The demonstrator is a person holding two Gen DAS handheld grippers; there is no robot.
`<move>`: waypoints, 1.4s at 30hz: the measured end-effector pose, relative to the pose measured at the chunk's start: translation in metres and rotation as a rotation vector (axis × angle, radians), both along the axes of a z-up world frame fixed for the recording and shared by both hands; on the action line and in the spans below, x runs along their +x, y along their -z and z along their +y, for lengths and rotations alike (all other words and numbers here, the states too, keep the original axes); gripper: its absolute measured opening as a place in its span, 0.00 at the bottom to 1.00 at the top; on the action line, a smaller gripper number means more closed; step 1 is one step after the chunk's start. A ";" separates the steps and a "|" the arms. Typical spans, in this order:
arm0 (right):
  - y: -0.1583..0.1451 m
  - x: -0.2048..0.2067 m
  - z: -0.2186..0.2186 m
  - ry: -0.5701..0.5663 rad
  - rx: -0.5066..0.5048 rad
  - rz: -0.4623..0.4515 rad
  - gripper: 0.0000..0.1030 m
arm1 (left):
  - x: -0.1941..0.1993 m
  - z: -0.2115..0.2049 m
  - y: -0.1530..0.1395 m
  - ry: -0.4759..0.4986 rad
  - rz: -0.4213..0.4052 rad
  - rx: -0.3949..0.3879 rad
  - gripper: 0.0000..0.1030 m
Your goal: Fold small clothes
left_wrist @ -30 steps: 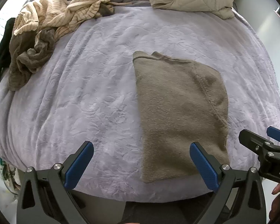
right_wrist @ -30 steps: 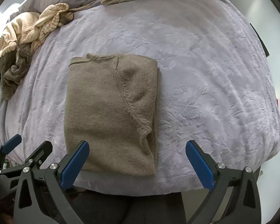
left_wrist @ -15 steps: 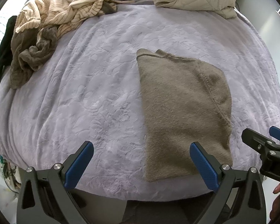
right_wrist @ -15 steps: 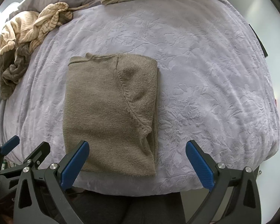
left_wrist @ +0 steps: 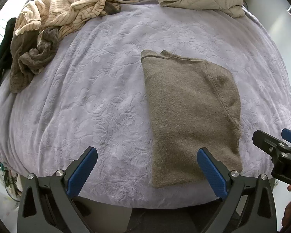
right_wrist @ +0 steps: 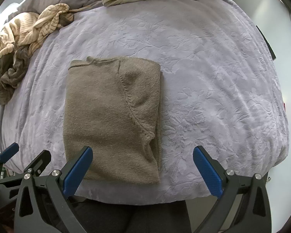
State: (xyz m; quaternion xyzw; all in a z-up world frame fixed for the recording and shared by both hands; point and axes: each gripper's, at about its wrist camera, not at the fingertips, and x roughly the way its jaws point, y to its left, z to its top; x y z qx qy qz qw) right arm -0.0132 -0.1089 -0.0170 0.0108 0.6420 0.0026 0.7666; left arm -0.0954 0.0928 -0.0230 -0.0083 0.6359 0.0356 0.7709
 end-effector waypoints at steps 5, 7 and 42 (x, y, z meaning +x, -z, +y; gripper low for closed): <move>0.000 0.000 0.001 0.000 -0.001 0.000 1.00 | 0.000 0.000 0.001 0.001 0.002 0.001 1.00; 0.000 0.000 0.001 0.002 -0.002 0.000 1.00 | 0.001 0.002 0.002 0.005 0.004 0.001 1.00; 0.004 0.005 0.004 -0.013 -0.011 0.007 1.00 | 0.003 0.002 0.003 0.008 0.008 0.004 1.00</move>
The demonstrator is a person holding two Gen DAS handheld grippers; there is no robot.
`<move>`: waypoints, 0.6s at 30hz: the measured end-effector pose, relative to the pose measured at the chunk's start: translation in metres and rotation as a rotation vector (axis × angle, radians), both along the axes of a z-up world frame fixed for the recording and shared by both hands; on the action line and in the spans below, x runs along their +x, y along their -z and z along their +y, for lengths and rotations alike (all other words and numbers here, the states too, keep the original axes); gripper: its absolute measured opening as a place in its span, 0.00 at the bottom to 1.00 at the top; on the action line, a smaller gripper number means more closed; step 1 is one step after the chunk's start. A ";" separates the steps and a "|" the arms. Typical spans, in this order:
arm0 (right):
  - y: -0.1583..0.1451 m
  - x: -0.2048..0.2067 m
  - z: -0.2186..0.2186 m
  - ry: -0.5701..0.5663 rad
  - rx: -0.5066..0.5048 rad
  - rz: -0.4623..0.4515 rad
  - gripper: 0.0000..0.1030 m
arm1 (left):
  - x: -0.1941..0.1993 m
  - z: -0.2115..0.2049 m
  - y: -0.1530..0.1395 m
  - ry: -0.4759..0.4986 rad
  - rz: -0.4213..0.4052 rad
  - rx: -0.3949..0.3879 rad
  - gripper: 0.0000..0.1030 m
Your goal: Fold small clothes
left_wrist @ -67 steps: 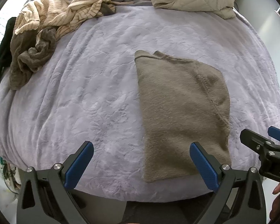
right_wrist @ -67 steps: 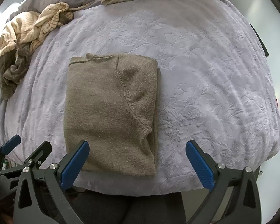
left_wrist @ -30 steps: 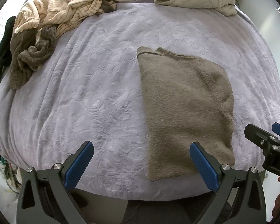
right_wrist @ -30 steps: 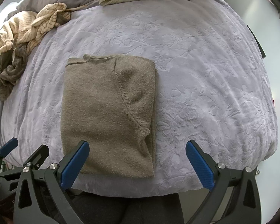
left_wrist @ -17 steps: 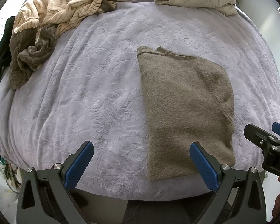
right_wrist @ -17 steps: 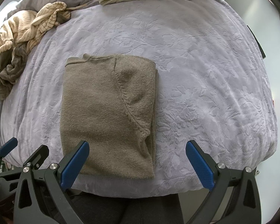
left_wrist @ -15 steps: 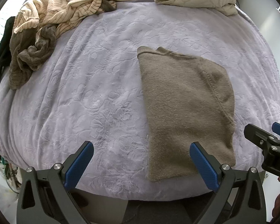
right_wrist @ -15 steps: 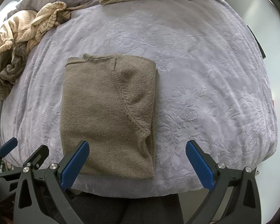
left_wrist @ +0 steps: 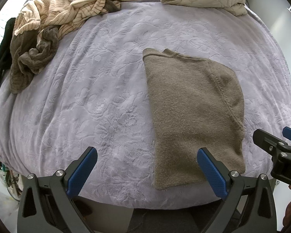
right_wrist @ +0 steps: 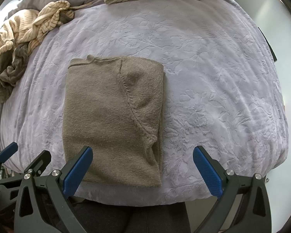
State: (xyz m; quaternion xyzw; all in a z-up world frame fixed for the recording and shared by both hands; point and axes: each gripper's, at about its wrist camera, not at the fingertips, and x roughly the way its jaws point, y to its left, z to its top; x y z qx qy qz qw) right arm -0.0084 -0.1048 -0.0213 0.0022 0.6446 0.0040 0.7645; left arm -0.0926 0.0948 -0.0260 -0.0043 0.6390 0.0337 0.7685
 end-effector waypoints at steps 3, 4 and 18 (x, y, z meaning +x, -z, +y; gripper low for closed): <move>0.000 0.000 0.000 -0.002 -0.001 0.000 1.00 | 0.000 0.001 0.001 0.002 0.000 0.001 1.00; 0.000 0.000 0.000 -0.002 -0.001 0.000 1.00 | 0.000 0.001 0.001 0.002 0.000 0.002 1.00; 0.000 0.002 -0.001 -0.005 -0.003 -0.001 1.00 | 0.002 0.005 0.002 0.001 0.006 0.002 1.00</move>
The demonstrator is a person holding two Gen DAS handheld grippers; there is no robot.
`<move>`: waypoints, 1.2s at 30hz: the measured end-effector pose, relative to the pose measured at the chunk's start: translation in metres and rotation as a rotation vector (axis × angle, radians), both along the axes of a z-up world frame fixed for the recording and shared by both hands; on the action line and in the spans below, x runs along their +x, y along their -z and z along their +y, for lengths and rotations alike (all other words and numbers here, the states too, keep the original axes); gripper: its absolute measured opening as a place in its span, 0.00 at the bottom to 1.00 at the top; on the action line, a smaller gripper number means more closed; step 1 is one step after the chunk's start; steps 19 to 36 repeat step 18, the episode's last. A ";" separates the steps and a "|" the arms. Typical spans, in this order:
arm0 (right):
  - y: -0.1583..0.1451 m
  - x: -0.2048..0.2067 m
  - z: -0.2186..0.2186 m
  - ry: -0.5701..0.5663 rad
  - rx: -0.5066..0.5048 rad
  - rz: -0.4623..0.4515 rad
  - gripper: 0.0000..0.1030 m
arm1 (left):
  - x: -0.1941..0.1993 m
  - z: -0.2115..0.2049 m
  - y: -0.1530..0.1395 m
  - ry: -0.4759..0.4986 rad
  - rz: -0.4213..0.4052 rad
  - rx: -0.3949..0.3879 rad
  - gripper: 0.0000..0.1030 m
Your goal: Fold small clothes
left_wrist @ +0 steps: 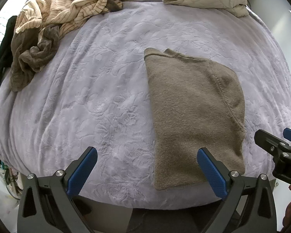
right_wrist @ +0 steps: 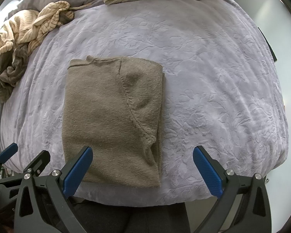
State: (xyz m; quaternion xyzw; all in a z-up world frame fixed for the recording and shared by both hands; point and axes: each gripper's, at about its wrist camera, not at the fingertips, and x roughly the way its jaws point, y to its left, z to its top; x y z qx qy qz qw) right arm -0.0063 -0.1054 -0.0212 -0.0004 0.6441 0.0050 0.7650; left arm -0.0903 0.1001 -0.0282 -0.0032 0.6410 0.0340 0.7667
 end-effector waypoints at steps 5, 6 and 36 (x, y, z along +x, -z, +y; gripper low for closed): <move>0.000 0.000 0.000 0.001 0.002 0.000 1.00 | 0.000 -0.001 0.000 0.000 0.001 0.003 1.00; 0.000 -0.001 0.000 0.002 0.003 0.000 1.00 | 0.000 0.000 0.000 -0.001 0.000 0.001 1.00; 0.001 -0.002 -0.001 0.002 0.001 0.001 1.00 | -0.001 0.001 -0.002 -0.008 -0.003 -0.005 1.00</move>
